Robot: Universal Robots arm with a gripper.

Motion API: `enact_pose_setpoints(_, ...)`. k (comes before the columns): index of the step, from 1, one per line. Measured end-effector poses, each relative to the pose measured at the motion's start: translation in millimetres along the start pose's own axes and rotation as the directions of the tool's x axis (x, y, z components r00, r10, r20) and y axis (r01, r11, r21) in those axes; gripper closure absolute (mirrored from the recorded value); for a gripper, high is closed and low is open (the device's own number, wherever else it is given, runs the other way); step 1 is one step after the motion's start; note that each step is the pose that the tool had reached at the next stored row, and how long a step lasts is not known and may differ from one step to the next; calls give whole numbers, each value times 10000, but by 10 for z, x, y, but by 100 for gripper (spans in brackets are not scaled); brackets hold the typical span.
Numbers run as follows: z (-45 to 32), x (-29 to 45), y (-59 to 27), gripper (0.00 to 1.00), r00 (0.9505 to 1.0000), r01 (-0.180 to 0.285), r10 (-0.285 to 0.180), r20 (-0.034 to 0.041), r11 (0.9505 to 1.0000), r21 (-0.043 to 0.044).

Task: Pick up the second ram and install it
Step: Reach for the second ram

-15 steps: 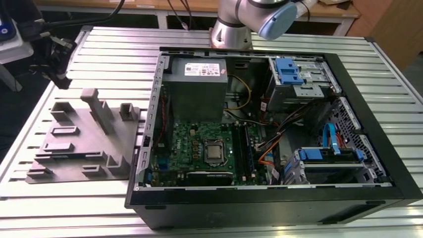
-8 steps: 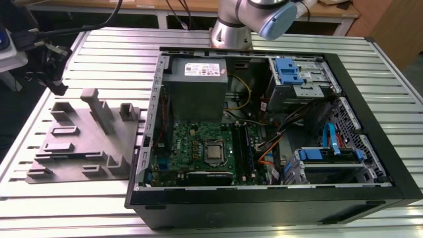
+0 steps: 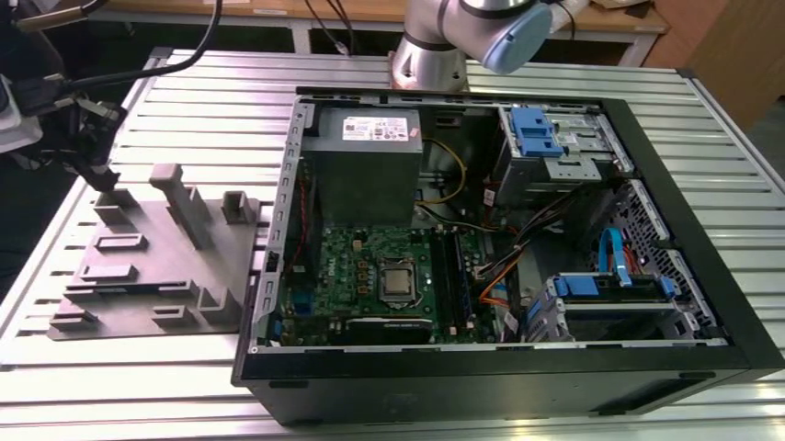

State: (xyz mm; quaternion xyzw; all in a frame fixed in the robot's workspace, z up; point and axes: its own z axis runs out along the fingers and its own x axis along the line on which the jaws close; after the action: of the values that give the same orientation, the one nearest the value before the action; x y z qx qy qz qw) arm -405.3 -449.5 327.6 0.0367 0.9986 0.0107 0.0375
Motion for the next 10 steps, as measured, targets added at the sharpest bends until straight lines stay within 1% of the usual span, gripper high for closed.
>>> enact_pose_setpoints(5,47,4,-93,93,10000,-1,1,-57,10000,8)
enact_pose_setpoints(10,97,7,-149,93,9999,-1,2,-130,10000,25)
